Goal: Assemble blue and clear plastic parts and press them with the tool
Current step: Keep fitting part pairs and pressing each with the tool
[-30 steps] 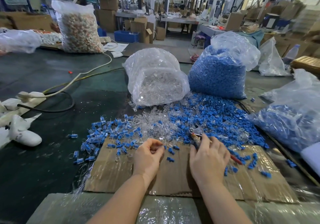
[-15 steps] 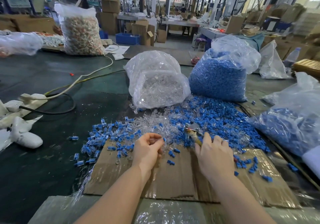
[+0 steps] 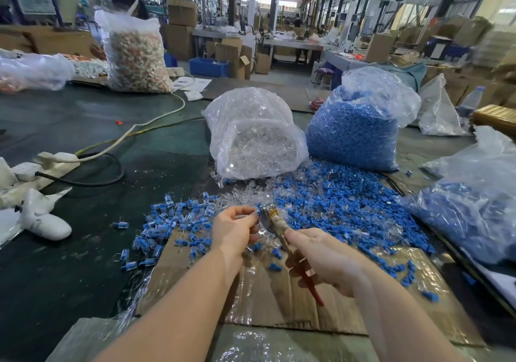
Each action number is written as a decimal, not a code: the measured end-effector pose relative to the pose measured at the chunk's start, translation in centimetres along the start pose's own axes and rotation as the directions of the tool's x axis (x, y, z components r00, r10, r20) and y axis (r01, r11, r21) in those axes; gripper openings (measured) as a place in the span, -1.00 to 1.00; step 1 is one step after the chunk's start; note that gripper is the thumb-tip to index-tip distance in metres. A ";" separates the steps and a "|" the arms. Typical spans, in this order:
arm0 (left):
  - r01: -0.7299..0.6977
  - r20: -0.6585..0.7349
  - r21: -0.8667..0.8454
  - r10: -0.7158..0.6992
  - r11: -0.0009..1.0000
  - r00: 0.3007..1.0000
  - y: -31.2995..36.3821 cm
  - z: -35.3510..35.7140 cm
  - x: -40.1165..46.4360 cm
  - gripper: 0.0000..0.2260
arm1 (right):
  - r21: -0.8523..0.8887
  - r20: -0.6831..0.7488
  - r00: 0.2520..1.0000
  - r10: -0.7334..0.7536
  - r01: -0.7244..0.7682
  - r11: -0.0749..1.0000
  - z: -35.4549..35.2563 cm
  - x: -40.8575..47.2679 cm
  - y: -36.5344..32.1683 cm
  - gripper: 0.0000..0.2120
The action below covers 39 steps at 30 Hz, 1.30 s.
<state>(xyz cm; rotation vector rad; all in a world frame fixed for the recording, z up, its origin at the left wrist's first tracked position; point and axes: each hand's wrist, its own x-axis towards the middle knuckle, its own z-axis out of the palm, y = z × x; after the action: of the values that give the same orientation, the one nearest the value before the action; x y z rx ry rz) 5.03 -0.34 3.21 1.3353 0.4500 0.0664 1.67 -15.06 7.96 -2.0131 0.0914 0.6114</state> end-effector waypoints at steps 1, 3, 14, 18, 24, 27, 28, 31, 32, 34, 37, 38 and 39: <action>0.003 -0.006 0.006 -0.003 1.000 1.000 0.0 -0.1 0.0 -0.93 | 0.001 0.009 1.000 0.008 -0.008 1.000 0.0 -0.1 -0.1 -0.69; -0.003 -0.023 0.024 0.004 1.000 1.000 0.1 -0.2 0.1 -0.92 | -0.001 0.032 0.999 0.020 -0.020 1.000 0.1 -0.2 -0.2 -0.73; -0.043 -0.080 0.051 0.047 0.998 0.996 0.5 -0.3 -0.3 -0.93 | -0.127 0.123 0.992 0.007 0.009 0.992 -0.1 0.1 0.2 -0.79; -0.036 -0.097 0.062 0.042 0.997 0.994 0.6 -0.1 -0.5 -0.92 | -0.192 0.121 0.993 -0.002 0.025 0.981 -0.1 -0.1 -0.1 -0.73; -0.006 -0.085 0.032 0.008 0.999 0.996 1.0 0.0 -0.6 -0.91 | -0.221 0.101 0.995 -0.024 0.046 0.974 0.3 0.1 0.1 -0.85; 0.002 -0.077 0.009 -0.002 1.000 0.997 1.1 0.1 -0.8 -0.91 | -0.241 0.066 0.996 -0.064 0.078 0.967 0.6 0.0 0.0 -0.89; 0.003 -0.078 0.007 -0.003 1.000 0.997 1.1 0.2 -0.8 -0.91 | -0.244 0.057 0.996 -0.072 0.084 0.966 0.6 0.0 0.0 -0.87; 0.009 -0.086 -0.005 -0.009 1.000 0.996 0.8 0.2 -0.8 -0.90 | -0.269 0.040 0.996 -0.083 0.090 0.959 0.8 0.0 0.1 -0.85; 0.011 -0.087 -0.014 -0.012 1.000 0.996 0.7 0.2 -0.8 -0.90 | -0.282 0.032 0.996 -0.088 0.094 0.955 0.9 0.0 0.2 -0.85; 0.020 -0.083 -0.029 -0.023 0.999 0.996 0.5 0.3 -0.8 -0.90 | -0.278 0.024 0.996 -0.082 0.086 0.957 1.0 0.1 0.4 -0.86; 0.046 -0.082 -0.047 -0.050 0.998 0.995 0.3 0.1 -0.7 -0.91 | -0.133 0.053 0.998 -0.041 0.048 0.990 0.9 0.0 0.7 -0.88; 0.055 -0.083 -0.059 -0.060 0.997 0.995 0.3 0.0 -0.6 -0.91 | -0.046 0.067 0.997 -0.022 0.025 0.999 0.7 -0.1 0.9 -0.85; 0.062 -0.085 -0.074 -0.069 0.995 0.994 0.3 -0.1 -0.6 -0.91 | 0.045 0.075 0.997 0.002 -0.005 0.999 0.6 -0.1 1.1 -0.79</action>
<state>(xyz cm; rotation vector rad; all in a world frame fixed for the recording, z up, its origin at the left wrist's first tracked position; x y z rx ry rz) 4.54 -0.40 3.61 1.2498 0.5609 0.0862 1.05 -15.17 6.89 -1.9442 0.0629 0.6808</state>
